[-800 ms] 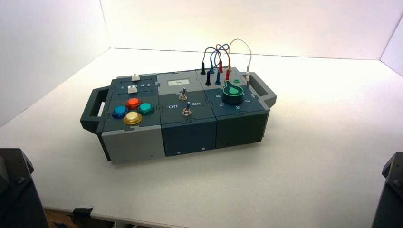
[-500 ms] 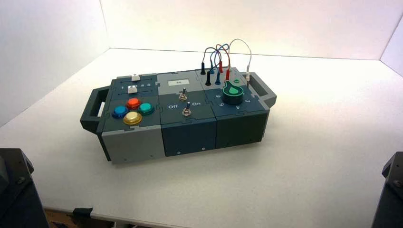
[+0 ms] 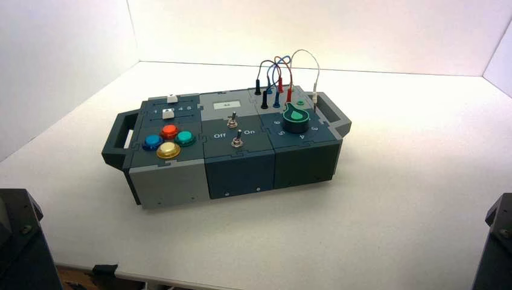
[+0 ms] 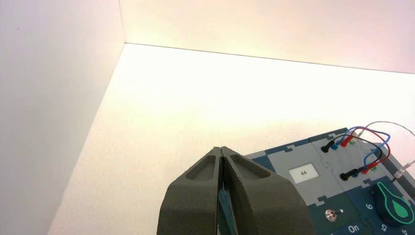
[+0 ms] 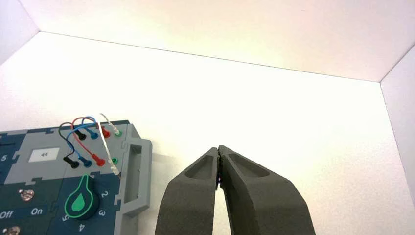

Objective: Rotate the box clockwise.

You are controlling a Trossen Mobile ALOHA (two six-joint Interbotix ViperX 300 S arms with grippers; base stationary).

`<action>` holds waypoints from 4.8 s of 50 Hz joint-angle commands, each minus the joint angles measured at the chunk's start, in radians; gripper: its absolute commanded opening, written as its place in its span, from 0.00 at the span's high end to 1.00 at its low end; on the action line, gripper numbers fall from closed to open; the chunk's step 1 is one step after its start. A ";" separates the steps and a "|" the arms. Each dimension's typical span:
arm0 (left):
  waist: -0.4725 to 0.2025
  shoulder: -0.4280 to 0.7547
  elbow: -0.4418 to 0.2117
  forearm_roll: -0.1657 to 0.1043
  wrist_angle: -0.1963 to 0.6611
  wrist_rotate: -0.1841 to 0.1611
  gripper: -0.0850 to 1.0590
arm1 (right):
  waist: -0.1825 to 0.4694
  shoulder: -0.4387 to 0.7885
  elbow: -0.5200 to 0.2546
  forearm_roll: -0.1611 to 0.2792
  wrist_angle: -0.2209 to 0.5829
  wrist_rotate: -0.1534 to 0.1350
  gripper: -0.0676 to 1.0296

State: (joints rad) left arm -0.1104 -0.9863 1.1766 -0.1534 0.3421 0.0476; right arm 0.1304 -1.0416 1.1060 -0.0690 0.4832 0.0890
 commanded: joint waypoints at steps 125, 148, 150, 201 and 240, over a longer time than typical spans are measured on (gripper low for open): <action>-0.641 0.815 -0.314 -0.176 0.673 -0.038 0.95 | 0.238 1.247 -0.873 0.052 0.130 -0.035 0.96; -0.706 0.908 -0.304 -0.190 0.690 -0.041 0.95 | 0.265 1.348 -0.986 0.077 0.164 -0.041 0.96; -0.707 0.923 -0.307 -0.189 0.690 -0.040 0.95 | 0.265 1.355 -0.994 0.086 0.169 -0.043 0.96; -0.710 1.094 -0.396 -0.166 0.621 -0.015 0.95 | 0.344 1.476 -1.039 0.193 0.267 -0.072 0.96; -0.710 1.095 -0.351 -0.124 0.629 -0.017 0.95 | 0.344 1.463 -0.953 0.213 0.279 -0.074 0.96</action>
State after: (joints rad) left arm -0.8161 0.1197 0.8299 -0.2915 0.9679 0.0307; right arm 0.4694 0.4556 0.1473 0.1411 0.7532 0.0199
